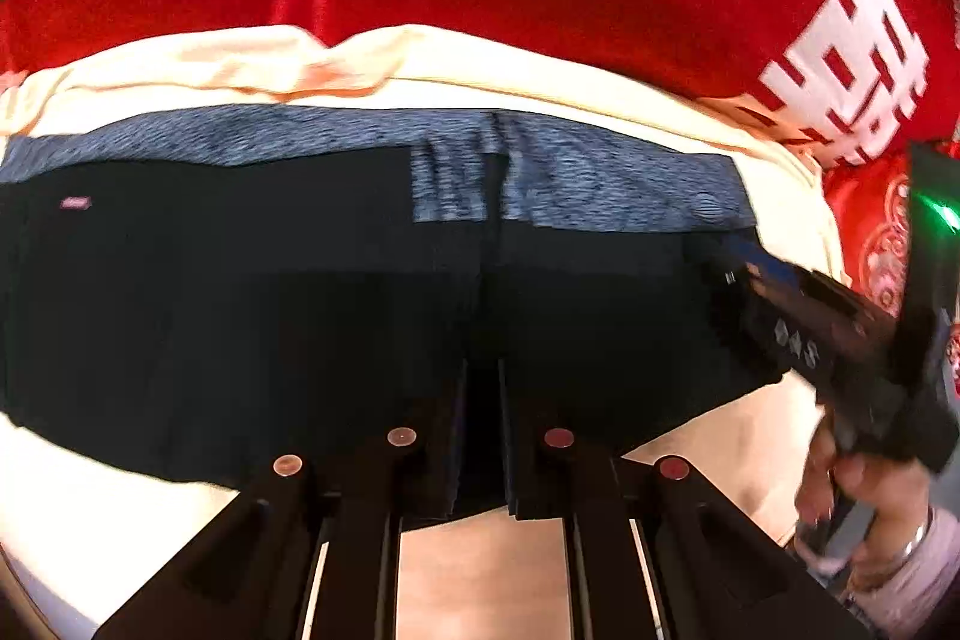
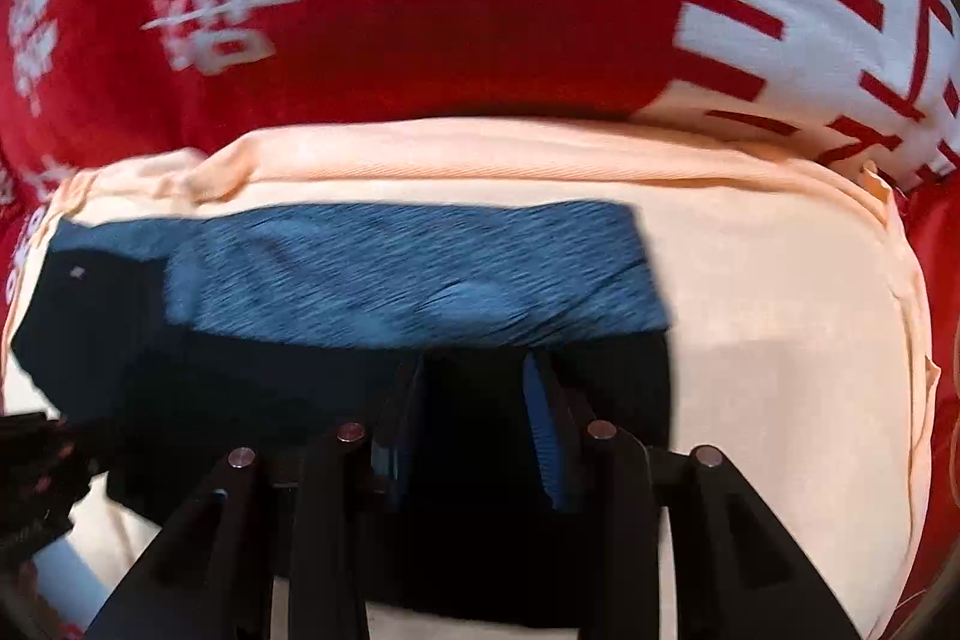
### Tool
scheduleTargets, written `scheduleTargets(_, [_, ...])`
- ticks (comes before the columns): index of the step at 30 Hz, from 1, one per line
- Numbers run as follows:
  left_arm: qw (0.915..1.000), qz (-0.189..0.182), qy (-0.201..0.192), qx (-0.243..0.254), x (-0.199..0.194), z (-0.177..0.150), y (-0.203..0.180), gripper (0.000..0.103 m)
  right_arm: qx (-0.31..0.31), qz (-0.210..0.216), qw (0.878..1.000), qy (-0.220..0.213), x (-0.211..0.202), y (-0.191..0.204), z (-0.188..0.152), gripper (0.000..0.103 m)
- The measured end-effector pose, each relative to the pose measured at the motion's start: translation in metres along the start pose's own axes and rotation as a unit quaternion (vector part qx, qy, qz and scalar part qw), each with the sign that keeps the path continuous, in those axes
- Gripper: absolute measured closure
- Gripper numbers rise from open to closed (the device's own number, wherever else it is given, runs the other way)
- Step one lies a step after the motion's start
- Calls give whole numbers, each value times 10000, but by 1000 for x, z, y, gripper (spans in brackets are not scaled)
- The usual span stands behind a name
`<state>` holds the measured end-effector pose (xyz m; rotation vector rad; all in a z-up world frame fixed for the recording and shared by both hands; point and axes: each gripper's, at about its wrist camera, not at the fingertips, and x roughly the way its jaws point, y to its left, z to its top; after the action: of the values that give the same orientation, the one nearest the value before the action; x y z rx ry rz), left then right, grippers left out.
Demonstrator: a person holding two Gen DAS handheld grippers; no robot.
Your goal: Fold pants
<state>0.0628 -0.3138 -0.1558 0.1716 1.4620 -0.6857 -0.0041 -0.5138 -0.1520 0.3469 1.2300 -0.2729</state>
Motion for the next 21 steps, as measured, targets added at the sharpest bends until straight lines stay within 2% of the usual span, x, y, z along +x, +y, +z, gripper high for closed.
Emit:
scheduleTargets(3, [9998, 132, 31, -168, -4, -4, 11, 91, -436, 300, 9985, 111, -4, 33, -11, 65])
scheduleTargets(6, [9988, 214, 75, -422, -10, -13, 25, 91, -485, 621, 9968, 115, -11, 48, -20, 65])
scheduleTargets(8, [9983, 288, 70, -506, -11, -19, 30, 91, -542, 747, 9957, 40, -21, 58, -26, 61])
scheduleTargets(10, [9976, 407, 62, -556, -14, -26, 37, 91, -813, 808, 9934, -104, -29, 65, -31, 43])
scheduleTargets(12, [9970, 444, 65, -624, -16, -32, 42, 91, -1290, 725, 9887, -242, -35, 79, -36, 38])
scheduleTargets(16, [9949, 528, 76, -859, -19, -44, 54, 91, -2062, 555, 9768, -127, -23, 104, -40, 38])
scheduleTargets(21, [9933, 558, 23, -1011, -24, -55, 62, 91, -2744, 263, 9612, -88, -13, 124, -53, 38])
